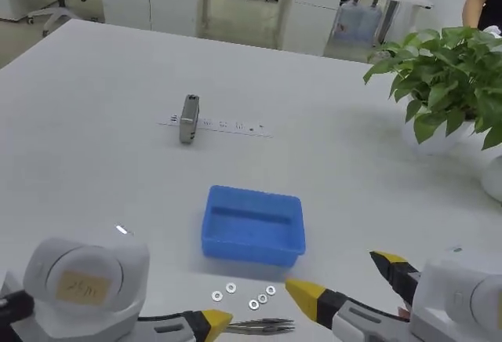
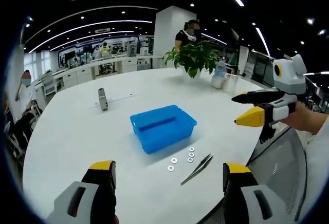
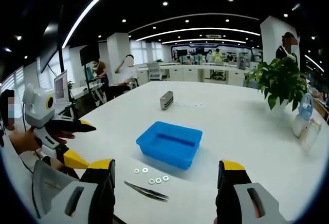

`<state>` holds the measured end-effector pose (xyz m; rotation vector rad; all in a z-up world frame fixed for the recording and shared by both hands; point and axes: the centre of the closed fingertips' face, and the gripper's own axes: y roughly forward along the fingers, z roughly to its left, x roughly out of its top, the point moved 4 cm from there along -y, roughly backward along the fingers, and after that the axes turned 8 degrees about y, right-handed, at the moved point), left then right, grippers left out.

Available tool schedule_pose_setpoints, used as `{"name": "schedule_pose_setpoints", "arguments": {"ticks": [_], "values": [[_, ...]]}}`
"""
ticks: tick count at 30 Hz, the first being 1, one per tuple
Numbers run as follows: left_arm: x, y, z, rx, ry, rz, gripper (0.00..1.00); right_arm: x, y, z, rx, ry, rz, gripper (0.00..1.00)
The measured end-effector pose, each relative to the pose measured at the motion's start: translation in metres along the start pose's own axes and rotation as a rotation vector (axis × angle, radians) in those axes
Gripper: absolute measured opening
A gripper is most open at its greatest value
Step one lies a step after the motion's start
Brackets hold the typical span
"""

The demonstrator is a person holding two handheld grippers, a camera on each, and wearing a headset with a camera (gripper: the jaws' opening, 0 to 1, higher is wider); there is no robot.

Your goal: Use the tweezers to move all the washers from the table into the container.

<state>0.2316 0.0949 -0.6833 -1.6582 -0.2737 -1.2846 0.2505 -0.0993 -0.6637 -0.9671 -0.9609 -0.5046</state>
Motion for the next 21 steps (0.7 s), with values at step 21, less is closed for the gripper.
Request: {"name": "schedule_pose_setpoints", "arguments": {"ticks": [21], "values": [[-0.009, 0.038, 0.001, -0.182, 0.1, 0.079, 0.62, -0.013, 0.021, -0.009, -0.031, 0.03, 0.079, 0.77]]}}
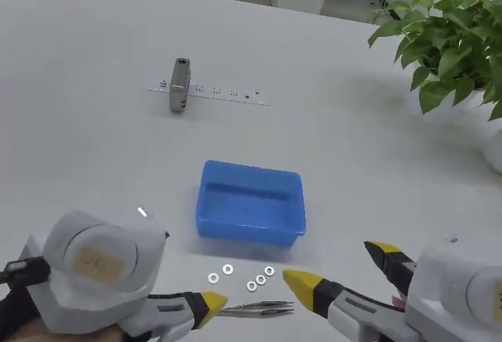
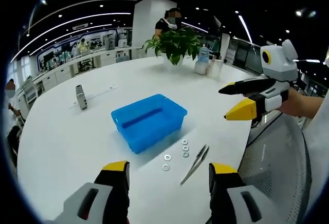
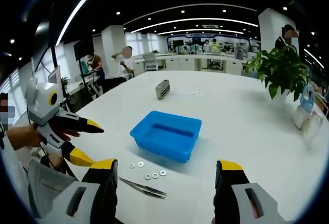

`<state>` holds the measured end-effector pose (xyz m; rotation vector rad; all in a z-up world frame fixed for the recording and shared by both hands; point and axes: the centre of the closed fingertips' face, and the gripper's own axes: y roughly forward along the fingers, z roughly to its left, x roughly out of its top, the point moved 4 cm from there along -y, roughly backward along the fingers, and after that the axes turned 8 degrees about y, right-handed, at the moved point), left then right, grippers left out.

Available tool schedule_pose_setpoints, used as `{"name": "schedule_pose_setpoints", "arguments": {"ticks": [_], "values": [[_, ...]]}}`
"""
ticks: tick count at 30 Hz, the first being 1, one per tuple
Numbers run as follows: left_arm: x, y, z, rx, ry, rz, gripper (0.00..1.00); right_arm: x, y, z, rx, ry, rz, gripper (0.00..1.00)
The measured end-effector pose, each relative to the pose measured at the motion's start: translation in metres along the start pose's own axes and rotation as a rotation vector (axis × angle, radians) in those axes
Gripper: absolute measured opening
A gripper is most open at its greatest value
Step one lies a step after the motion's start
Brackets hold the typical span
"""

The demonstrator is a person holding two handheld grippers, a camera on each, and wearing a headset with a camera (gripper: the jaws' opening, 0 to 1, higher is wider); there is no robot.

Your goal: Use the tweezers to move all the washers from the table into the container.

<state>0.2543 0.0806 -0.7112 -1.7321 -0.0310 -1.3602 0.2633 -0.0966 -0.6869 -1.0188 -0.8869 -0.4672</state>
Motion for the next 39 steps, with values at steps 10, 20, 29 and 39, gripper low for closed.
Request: {"name": "schedule_pose_setpoints", "arguments": {"ticks": [10, 20, 29, 39], "values": [[-0.02, 0.03, -0.01, -0.159, 0.048, 0.055, 0.27, -0.002, 0.0, -0.002, -0.029, 0.015, 0.025, 0.75], [-0.042, 0.048, -0.02, -0.216, 0.176, 0.127, 0.21, 0.002, 0.001, 0.004, -0.027, -0.013, 0.026, 0.73], [-0.058, 0.063, -0.031, -0.259, 0.272, 0.184, 0.18, 0.003, 0.0, 0.006, -0.017, -0.019, 0.024, 0.72], [-0.053, 0.07, -0.034, -0.266, 0.469, 0.142, 0.0, -0.009, 0.002, 0.007, 0.007, 0.002, 0.037, 0.69]]}}
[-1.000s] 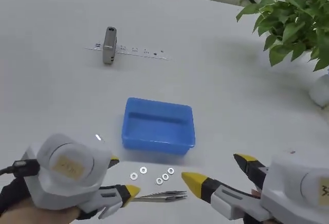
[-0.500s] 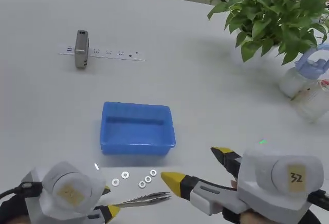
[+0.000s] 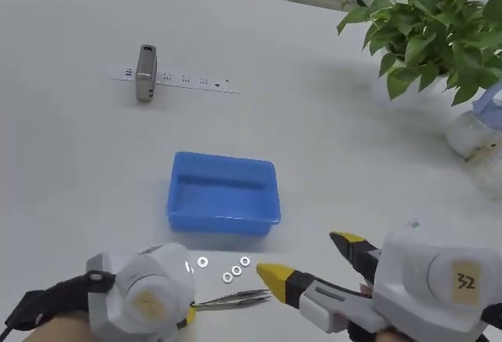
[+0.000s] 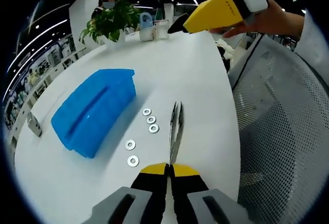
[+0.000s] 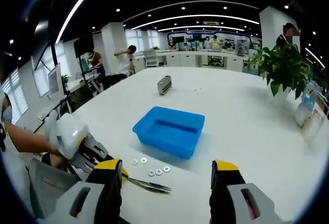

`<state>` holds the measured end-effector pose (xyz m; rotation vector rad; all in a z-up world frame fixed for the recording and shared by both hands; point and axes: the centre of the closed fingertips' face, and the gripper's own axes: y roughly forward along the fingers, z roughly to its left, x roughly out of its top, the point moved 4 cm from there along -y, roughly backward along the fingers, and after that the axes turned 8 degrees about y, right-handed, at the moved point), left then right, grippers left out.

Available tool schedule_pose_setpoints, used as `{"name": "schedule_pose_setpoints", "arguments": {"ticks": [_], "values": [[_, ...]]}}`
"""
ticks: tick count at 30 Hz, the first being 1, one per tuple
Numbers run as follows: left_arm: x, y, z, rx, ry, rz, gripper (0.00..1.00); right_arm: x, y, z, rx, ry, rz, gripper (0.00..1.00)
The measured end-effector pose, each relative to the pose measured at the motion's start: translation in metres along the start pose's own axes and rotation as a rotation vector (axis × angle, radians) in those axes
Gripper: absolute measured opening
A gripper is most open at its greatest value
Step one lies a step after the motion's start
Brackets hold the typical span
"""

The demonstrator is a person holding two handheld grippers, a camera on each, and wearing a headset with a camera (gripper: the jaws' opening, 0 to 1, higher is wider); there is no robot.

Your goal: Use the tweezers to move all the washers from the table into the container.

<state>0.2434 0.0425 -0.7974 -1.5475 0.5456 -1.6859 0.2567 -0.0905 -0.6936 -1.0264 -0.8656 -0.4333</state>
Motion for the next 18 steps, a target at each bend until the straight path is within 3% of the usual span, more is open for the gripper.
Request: {"name": "schedule_pose_setpoints", "arguments": {"ticks": [2, 7, 11, 15, 18], "values": [[0.001, -0.001, -0.006, -0.019, 0.019, 0.0, 0.0, -0.004, 0.002, 0.001, 0.002, -0.008, 0.014, 0.69], [0.004, 0.0, -0.01, -0.037, -0.024, 0.019, 0.0, -0.014, 0.006, 0.005, 0.03, -0.036, 0.051, 0.65], [0.009, -0.008, -0.014, -0.05, -0.032, 0.027, 0.0, -0.028, 0.012, 0.016, 0.106, -0.098, 0.132, 0.55], [0.017, -0.025, -0.012, -0.042, -0.059, 0.006, 0.0, -0.039, 0.021, 0.029, 0.167, -0.211, 0.207, 0.42], [0.025, -0.035, -0.013, -0.047, -0.061, -0.009, 0.0, -0.046, 0.028, 0.04, 0.213, -0.241, 0.236, 0.35]]}}
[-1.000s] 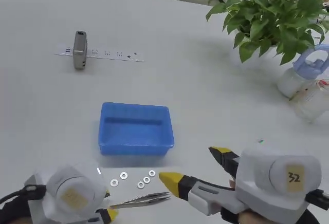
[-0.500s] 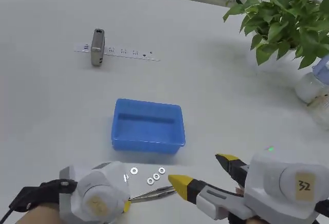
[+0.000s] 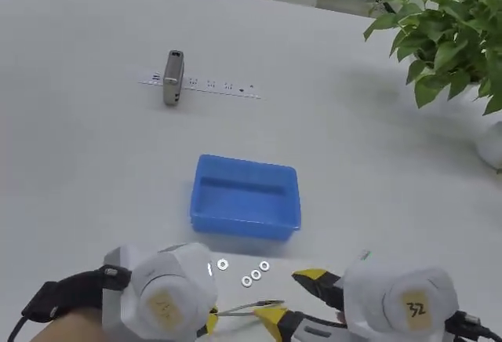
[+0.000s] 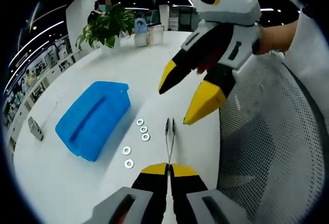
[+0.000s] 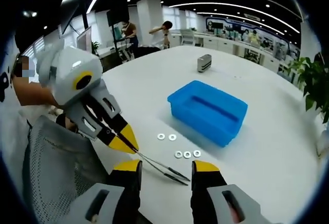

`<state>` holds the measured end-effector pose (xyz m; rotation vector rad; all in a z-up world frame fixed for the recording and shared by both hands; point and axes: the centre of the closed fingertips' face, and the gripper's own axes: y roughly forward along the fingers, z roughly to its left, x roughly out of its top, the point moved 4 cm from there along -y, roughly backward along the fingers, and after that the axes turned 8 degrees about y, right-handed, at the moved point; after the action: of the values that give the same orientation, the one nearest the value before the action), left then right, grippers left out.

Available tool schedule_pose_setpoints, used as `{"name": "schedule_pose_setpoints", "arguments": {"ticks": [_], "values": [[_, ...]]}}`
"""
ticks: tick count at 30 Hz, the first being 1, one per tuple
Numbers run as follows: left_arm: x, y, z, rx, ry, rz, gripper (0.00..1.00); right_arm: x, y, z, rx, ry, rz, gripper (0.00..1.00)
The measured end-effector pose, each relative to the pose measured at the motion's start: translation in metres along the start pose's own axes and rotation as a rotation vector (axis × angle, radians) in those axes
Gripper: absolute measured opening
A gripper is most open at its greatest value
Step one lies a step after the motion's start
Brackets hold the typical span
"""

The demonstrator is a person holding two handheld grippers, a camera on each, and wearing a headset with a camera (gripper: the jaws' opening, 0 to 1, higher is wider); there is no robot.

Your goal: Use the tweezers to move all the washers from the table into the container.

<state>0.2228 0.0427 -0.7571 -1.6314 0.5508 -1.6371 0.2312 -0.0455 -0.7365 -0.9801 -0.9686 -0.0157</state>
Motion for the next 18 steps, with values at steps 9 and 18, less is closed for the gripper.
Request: {"name": "schedule_pose_setpoints", "arguments": {"ticks": [9, 18], "values": [[0.025, -0.025, 0.0, 0.022, -0.053, -0.055, 0.0, -0.004, 0.026, 0.019, 0.058, -0.092, 0.028, 0.24], [0.034, -0.04, 0.01, 0.071, -0.038, -0.068, 0.0, 0.006, 0.045, 0.024, 0.071, -0.166, 0.021, 0.1]]}}
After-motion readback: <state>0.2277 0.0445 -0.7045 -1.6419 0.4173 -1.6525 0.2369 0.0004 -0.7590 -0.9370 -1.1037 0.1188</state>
